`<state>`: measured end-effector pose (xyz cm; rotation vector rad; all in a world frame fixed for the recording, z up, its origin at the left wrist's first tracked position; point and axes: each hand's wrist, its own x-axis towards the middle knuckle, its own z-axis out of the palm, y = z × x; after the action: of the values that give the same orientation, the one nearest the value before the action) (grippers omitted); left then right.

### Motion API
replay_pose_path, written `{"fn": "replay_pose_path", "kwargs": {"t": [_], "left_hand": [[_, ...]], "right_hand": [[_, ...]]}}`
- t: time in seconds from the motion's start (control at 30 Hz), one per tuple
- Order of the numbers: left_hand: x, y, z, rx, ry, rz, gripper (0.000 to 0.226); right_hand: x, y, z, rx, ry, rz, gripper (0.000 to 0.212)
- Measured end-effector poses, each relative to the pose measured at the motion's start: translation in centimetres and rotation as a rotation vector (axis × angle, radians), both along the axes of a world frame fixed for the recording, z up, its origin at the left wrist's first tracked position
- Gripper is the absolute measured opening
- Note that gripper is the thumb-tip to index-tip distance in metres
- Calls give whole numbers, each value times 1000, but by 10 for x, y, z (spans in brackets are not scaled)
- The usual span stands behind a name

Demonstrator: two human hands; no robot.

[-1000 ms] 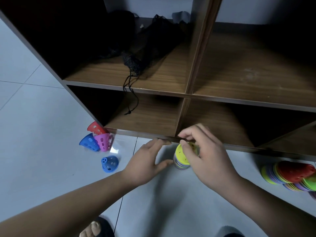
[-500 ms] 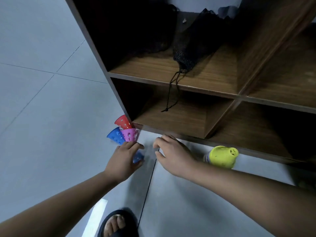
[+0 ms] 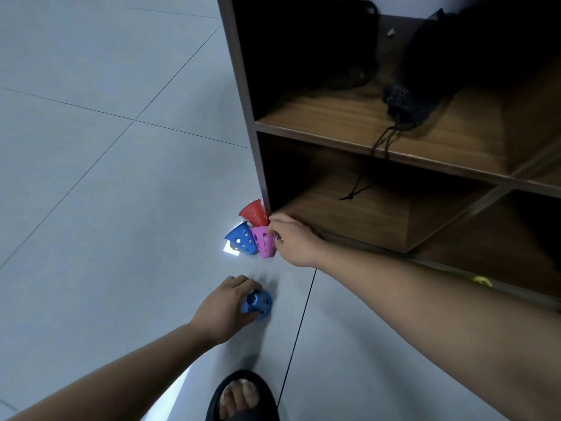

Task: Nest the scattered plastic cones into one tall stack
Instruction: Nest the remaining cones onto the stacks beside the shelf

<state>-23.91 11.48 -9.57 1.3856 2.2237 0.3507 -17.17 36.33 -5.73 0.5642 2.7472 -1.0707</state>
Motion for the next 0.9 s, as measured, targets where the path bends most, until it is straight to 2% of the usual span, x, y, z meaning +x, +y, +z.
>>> {"fn": "replay_pose_path", "kwargs": {"t": [0.23, 0.43, 0.57, 0.73, 0.9], "left_hand": [[-13, -16, 1, 39, -44, 8, 45], [-17, -14, 14, 203, -80, 117, 47], [-8, 6, 45, 341, -89, 246, 41], [14, 39, 98, 535, -142, 365, 33], [44, 75, 146, 648, -217, 328, 28]], "right_hand": [[-11, -2, -27, -125, -74, -6, 30], [4, -8, -18, -14, 11, -24, 14], [35, -8, 14, 59, 100, -45, 9], [86, 9, 68, 13, 231, -234, 15], [144, 32, 111, -126, 309, -468, 22]]}}
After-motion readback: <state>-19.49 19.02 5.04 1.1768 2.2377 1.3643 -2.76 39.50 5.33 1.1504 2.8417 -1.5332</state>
